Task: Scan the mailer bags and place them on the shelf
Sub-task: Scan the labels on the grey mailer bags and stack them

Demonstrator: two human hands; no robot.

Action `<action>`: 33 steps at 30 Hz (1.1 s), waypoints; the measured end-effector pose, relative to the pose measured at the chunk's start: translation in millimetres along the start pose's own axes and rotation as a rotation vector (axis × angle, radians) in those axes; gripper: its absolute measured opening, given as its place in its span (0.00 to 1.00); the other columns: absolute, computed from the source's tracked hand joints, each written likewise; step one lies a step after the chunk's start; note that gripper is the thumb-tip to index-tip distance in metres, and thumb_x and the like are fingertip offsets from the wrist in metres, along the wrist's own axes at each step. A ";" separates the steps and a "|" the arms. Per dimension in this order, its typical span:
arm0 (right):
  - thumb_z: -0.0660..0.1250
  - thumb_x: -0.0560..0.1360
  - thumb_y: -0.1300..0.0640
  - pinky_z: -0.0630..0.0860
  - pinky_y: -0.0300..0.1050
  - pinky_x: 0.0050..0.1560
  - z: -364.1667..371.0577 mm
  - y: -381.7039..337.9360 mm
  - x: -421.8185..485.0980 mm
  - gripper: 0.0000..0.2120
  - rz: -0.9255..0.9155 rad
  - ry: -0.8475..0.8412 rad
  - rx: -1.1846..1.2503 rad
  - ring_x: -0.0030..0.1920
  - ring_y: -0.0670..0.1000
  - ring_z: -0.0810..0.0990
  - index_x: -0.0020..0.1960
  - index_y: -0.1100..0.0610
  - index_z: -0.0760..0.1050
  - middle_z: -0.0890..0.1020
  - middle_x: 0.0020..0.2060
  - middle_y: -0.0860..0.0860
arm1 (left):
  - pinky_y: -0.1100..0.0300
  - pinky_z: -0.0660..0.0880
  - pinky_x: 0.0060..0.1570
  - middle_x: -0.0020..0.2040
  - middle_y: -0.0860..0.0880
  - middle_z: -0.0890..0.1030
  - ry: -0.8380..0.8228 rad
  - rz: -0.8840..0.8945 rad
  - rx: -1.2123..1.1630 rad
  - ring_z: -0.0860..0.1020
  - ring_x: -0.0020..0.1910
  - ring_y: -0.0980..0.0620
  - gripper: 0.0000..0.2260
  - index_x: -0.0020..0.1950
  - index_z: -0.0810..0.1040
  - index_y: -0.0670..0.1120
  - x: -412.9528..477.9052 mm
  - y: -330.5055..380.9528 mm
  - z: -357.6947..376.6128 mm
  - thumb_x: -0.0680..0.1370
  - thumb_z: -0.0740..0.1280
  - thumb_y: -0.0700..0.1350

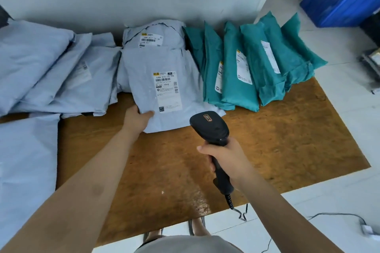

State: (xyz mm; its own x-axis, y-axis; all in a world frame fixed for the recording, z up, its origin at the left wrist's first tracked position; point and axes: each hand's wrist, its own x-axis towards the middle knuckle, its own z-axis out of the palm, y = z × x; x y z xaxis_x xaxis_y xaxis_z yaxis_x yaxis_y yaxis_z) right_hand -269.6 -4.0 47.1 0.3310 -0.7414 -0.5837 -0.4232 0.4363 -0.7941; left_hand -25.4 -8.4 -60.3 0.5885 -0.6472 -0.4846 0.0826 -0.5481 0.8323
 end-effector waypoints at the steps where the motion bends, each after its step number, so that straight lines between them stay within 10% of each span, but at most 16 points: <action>1: 0.71 0.72 0.61 0.69 0.41 0.31 3.5 1.1 1.4 0.14 0.009 -0.013 -0.015 0.21 0.50 0.68 0.30 0.59 0.71 0.72 0.21 0.54 | 0.50 0.74 0.54 0.62 0.41 0.77 -0.014 -0.017 -0.010 0.77 0.58 0.40 0.18 0.65 0.73 0.37 -13.0 -4.9 0.1 0.76 0.68 0.38; 9: 0.69 0.72 0.61 0.69 0.42 0.31 42.7 18.0 1.9 0.17 0.059 -0.178 -0.092 0.21 0.51 0.67 0.27 0.61 0.69 0.70 0.19 0.56 | 0.60 0.73 0.38 0.53 0.40 0.82 0.046 -0.230 0.074 0.79 0.39 0.49 0.12 0.56 0.76 0.41 -107.0 -86.0 -28.9 0.74 0.71 0.43; 33: 0.69 0.71 0.61 0.70 0.40 0.30 82.2 30.3 -13.2 0.10 0.185 -0.184 -0.133 0.21 0.50 0.69 0.33 0.63 0.73 0.72 0.23 0.57 | 0.56 0.78 0.47 0.56 0.48 0.80 0.101 -0.239 0.283 0.79 0.48 0.49 0.17 0.54 0.72 0.48 -115.8 -112.0 -38.1 0.74 0.69 0.57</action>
State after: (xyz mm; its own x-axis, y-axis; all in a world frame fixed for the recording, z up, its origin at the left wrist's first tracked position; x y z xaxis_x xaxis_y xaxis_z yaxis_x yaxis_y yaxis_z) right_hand -217.4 60.8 16.9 0.3806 -0.5450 -0.7470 -0.5932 0.4758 -0.6494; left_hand -72.2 148.2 -87.1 0.6567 -0.4360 -0.6153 0.0099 -0.8109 0.5851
